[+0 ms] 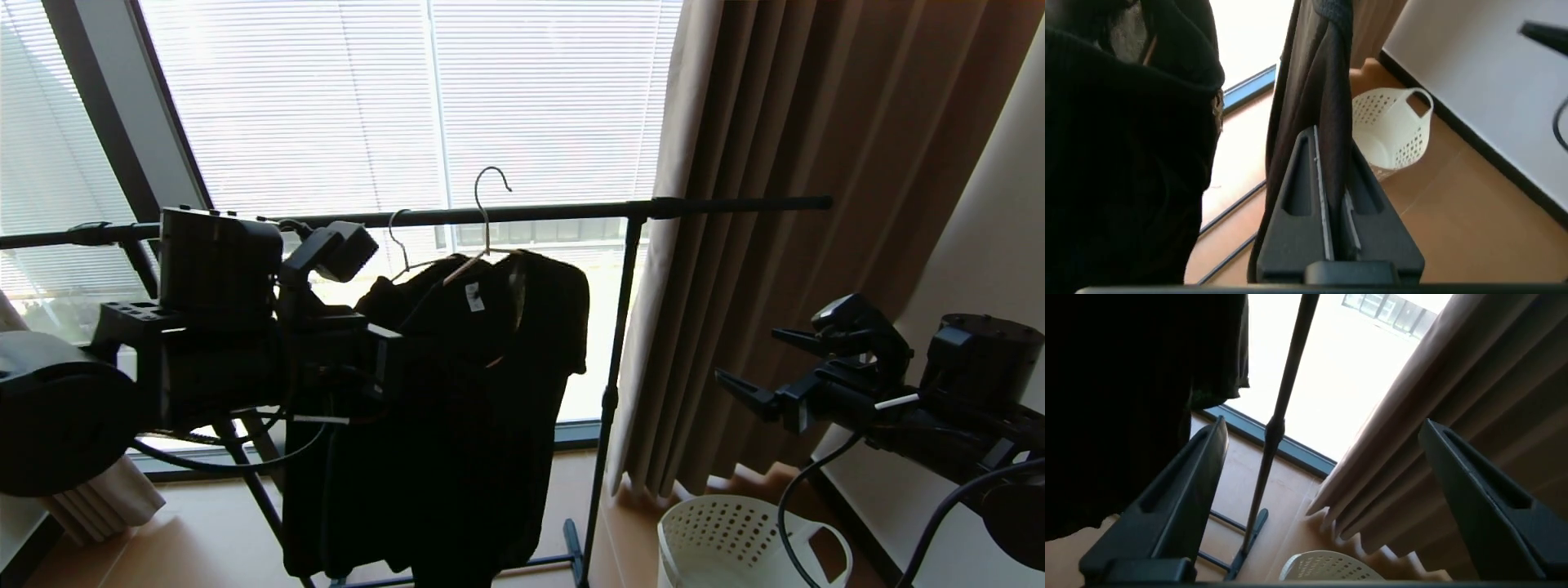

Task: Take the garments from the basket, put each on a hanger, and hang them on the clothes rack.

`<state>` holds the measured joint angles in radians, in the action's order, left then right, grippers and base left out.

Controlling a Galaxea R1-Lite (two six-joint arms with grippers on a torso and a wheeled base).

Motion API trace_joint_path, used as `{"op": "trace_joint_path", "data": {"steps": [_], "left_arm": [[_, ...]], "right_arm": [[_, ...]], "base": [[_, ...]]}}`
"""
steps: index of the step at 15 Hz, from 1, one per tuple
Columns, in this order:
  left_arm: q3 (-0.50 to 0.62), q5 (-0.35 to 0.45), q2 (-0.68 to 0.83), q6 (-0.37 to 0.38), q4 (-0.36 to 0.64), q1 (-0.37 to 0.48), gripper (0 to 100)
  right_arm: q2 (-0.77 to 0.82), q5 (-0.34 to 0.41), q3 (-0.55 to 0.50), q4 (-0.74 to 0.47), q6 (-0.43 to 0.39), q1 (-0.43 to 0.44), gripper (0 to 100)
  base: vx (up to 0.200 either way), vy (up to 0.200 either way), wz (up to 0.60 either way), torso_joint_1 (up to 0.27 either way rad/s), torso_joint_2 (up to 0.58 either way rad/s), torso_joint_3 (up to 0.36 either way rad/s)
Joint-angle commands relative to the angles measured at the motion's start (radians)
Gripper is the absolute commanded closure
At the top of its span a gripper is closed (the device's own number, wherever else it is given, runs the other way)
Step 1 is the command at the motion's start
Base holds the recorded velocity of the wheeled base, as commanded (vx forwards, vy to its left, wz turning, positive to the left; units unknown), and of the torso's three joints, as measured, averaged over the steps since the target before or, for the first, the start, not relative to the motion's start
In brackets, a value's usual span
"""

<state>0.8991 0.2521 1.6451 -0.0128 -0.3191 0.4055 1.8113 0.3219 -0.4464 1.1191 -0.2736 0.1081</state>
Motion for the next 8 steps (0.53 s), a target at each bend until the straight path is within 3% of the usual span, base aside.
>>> {"op": "trace_joint_path", "data": {"steps": [1,8], "left_arm": [[0.090,-0.019,0.139,-0.032,-0.028,-0.001,100],[0.221,-0.025,0.240,-0.069,-0.028,-0.001,100]], "right_arm": [[0.003,0.000,0.000,0.001,-0.001,-0.001,0],[0.003,-0.001,0.002,0.001,-0.001,-0.001,0]], "base": [[0.000,0.000,0.00,0.000,0.00,0.000],[0.000,0.000,0.00,0.000,0.00,0.000]]}}
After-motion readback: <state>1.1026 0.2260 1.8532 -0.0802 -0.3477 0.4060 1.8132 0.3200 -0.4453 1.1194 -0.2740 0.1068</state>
